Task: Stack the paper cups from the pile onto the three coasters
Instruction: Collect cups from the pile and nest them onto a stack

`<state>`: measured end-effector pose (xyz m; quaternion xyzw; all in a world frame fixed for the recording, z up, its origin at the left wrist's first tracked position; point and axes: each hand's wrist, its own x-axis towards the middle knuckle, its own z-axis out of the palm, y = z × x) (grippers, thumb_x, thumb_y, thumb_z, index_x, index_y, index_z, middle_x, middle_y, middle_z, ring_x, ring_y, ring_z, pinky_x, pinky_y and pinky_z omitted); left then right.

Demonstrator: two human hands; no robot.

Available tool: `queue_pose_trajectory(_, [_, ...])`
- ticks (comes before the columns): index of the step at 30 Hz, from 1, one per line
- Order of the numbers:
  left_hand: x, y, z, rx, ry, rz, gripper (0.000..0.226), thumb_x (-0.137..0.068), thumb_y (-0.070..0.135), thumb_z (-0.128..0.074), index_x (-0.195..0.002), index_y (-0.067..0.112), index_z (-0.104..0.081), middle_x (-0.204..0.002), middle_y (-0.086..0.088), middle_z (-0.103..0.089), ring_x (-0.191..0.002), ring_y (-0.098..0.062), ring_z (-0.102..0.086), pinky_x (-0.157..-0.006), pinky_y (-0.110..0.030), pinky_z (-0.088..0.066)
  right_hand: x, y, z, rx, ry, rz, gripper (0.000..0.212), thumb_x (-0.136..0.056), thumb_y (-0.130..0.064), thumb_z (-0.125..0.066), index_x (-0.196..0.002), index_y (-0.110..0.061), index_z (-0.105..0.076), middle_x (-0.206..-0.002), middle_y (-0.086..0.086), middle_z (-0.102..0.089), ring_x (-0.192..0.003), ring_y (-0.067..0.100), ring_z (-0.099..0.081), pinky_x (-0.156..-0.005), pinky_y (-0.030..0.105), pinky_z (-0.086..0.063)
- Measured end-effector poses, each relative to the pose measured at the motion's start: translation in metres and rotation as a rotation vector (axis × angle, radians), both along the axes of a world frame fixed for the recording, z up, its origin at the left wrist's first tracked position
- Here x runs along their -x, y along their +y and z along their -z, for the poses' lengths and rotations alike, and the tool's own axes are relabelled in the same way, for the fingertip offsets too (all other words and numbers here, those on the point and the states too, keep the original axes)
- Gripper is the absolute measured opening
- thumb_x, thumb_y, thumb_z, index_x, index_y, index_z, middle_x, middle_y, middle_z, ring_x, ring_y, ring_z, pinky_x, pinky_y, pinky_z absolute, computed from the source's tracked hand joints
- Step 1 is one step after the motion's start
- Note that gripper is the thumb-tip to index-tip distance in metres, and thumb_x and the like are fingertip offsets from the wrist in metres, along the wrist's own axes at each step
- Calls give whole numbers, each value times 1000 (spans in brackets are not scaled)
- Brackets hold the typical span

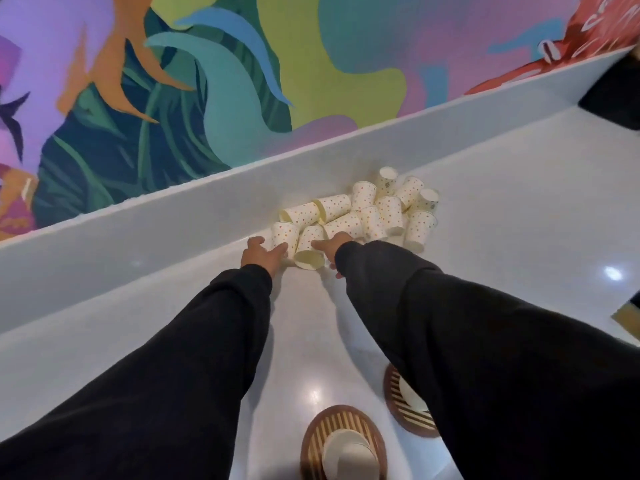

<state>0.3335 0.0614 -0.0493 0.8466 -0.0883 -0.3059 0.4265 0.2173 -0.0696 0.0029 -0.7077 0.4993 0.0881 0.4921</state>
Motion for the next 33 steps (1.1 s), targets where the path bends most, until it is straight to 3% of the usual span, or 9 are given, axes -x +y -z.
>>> queue_pose_trajectory(3, [-6,-6,11,9,91,-11,75,-90,58,-61,-150,19,-38,-141,-8,-55,-124,-34,-56,-108,-45,-45,-9,7,9,-32,-13,39,62,-101,-48,-59,-146,-6,-46,-144,16,-56,-132,34,-54,-114,46,-45])
queue_pose_trajectory(8, [-28,-18,61,83,168,45,87,-57,73,-60,-132,28,-55,-119,-1,-70,-100,-28,-68,-94,-47,-56,-17,13,19,-16,-14,41,67,-98,-44,-65,-149,-5,-45,-145,16,-57,-130,36,-56,-112,45,-46])
queue_pose_trajectory(10, [-16,-12,43,127,204,-2,85,-57,67,-67,-130,26,-55,-117,-4,-71,-99,-28,-69,-92,-47,-58,-16,14,17,-72,-34,72,64,-96,-37,-70,-147,-7,-45,-140,15,-58,-124,34,-59,-107,45,-52])
queue_pose_trajectory(14, [22,12,-16,260,260,-139,56,-87,29,-75,-129,25,-38,-107,-9,-65,-93,-25,-68,-86,-45,-61,1,17,-2,-154,-135,121,54,-88,-30,-76,-133,-7,-55,-127,14,-64,-106,30,-65,-87,41,-61])
queue_pose_trajectory(19, [58,65,-68,485,116,-166,47,-80,31,-76,-122,26,-55,-121,-11,-64,-93,-24,-63,-71,-38,-52,46,31,-62,-231,-415,175,68,-83,-23,-79,-143,-8,-50,-120,10,-63,-104,27,-65,-75,39,-62])
queue_pose_trajectory(24, [123,130,-129,588,-157,-24,36,-78,25,-75,-113,25,-70,-116,-4,-69,-81,-17,-59,-60,-31,-48,136,60,-108,-304,-593,122,51,-82,-19,-83,-128,-14,-62,-113,8,-71,-101,27,-68,-78,40,-61])
queue_pose_trajectory(26, [152,149,-146,585,-239,50,41,-76,30,-77,-116,27,-69,-114,-1,-69,-78,-15,-58,-61,-26,-48,172,73,-113,-285,-617,74,55,-82,-17,-84,-132,-15,-59,-118,9,-73,-104,26,-71,-85,44,-61])
queue_pose_trajectory(29, [189,164,-157,586,-318,92,50,-72,36,-79,-119,29,-64,-119,-1,-66,-91,-14,-64,-67,-23,-51,212,86,-111,-253,-625,0,69,-74,-26,-87,-135,-15,-56,-121,6,-72,-109,24,-72,-90,46,-62])
queue_pose_trajectory(33, [241,173,-165,613,-454,104,47,-74,33,-77,-117,26,-59,-117,1,-63,-100,-21,-63,-72,-33,-55,251,99,-103,-167,-628,-92,71,-72,-28,-89,-135,-19,-58,-124,-1,-70,-112,17,-69,-84,32,-60])
